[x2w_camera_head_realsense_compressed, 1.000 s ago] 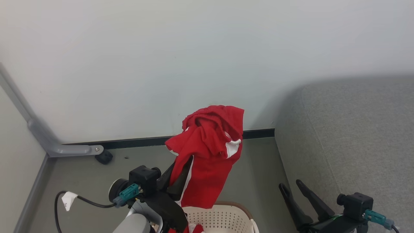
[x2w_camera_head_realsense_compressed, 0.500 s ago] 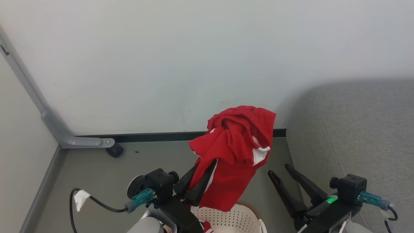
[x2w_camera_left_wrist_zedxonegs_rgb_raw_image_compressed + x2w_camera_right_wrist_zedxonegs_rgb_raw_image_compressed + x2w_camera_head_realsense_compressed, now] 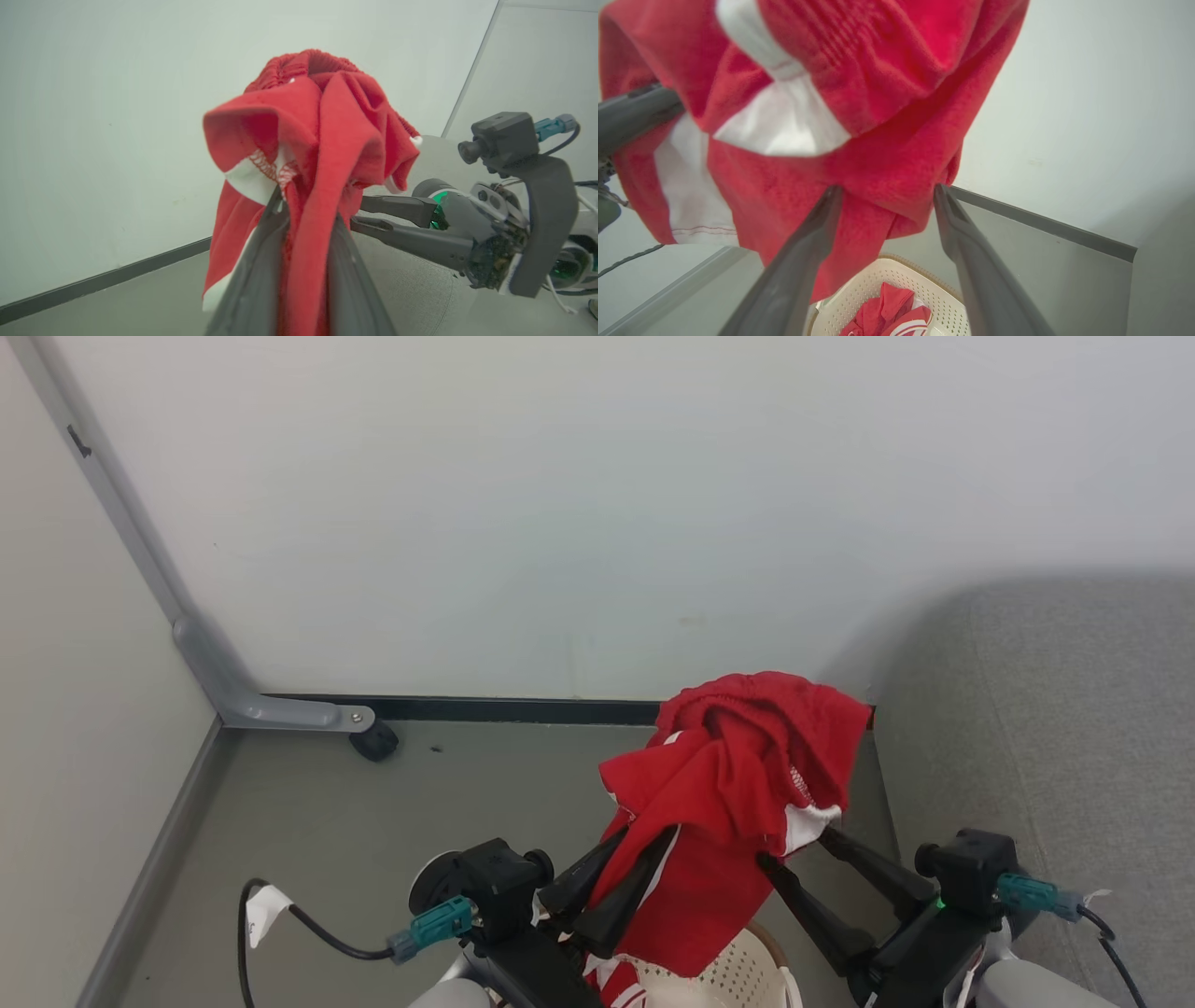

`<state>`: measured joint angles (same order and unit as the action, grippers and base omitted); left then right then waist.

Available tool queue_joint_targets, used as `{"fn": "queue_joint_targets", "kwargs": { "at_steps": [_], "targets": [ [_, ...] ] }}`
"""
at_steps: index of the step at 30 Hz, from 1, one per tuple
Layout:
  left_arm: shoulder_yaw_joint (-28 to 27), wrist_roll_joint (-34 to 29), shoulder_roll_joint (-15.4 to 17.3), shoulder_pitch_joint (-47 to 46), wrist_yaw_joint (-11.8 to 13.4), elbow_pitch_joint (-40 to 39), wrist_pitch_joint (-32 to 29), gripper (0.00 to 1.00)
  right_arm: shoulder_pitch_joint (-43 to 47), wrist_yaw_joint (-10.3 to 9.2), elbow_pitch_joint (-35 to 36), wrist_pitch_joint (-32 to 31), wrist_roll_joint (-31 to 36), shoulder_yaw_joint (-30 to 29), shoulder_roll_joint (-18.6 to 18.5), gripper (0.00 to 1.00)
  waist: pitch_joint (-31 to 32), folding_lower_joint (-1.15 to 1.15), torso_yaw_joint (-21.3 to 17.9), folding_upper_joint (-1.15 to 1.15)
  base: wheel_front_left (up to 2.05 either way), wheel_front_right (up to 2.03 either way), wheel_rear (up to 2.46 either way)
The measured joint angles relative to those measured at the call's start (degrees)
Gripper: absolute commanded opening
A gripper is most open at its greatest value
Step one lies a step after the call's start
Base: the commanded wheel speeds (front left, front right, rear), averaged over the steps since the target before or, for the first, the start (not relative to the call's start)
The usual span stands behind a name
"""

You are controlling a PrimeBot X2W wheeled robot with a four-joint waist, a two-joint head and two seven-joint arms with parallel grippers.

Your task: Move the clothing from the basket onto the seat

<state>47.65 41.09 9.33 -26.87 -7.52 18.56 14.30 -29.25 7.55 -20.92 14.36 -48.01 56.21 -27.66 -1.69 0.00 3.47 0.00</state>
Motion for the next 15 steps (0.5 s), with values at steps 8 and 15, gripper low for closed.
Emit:
{"fn": "queue_joint_targets", "kwargs": {
  "at_steps": [8, 15],
  "targets": [
    [3.4, 1.7, 0.9, -1.4, 0.0, -2.1, 0.0, 0.00, -3.0, 0.00, -2.4, 0.0, -0.6, 3.0, -0.4, 1.00, -0.9, 0.00, 1.7, 0.00, 0.00, 0.00, 0.00],
    [5.7, 2.5, 1.4, -2.5, 0.0, -2.3, 0.0, 0.00, -7.9, 0.00, -3.6, 0.0, -0.9, 7.3, 0.3, 1.00, -1.5, 0.00, 2.9, 0.00, 0.00, 0.00, 0.00]
  ]
}}
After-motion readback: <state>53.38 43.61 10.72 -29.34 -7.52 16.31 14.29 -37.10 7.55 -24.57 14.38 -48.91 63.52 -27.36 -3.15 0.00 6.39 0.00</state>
